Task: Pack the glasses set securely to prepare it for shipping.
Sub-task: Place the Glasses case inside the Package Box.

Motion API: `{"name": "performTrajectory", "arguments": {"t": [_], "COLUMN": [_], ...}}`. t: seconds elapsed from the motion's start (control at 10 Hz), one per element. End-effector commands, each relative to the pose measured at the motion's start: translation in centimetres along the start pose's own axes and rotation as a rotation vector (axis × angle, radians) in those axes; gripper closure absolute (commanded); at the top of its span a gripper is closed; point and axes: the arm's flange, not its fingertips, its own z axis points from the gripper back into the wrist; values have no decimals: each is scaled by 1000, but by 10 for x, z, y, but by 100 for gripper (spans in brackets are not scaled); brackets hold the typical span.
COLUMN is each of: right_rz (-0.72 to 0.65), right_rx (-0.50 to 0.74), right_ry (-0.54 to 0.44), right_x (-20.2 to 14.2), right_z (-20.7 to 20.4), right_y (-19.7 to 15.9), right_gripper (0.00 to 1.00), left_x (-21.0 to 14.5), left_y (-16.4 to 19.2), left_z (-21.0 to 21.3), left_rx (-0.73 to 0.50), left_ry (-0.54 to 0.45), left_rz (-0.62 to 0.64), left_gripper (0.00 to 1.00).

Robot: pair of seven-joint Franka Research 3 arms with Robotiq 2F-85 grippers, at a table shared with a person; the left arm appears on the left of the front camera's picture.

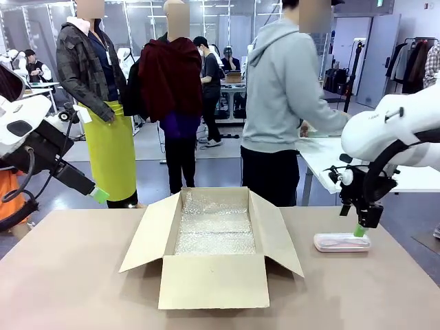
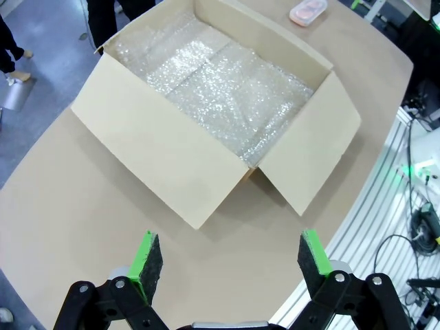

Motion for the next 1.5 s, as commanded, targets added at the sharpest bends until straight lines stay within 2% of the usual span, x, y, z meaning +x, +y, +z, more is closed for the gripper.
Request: {"name": "performTrajectory", "arguments": {"t": [0.0,0.4,1.0,1.3,1.4], "right_rz": [-20,-96,-124,-138,-146], "right_rx": [-6,-32,-22,-26,-33], "right_ry": [36,51,61,66,67], "right_x": [-5,-17,-22,-23,-24], "right_z": [-12,-62,-107,-109,-109], "right_y": [-24,-49,-47,-47,-47], "right_gripper": [0,0,0,32,40], "left_x": [1,1,1,1,1], "left_y": [1,1,1,1,1], "left_z": [2,2,2,2,2], "left_rx": [-9,-9,-9,-9,-9], "left_ry": [-8,-8,-8,-8,-8], "left_rz": [-6,-6,-6,-6,-6], "left_gripper": [0,0,0,0,0]}}
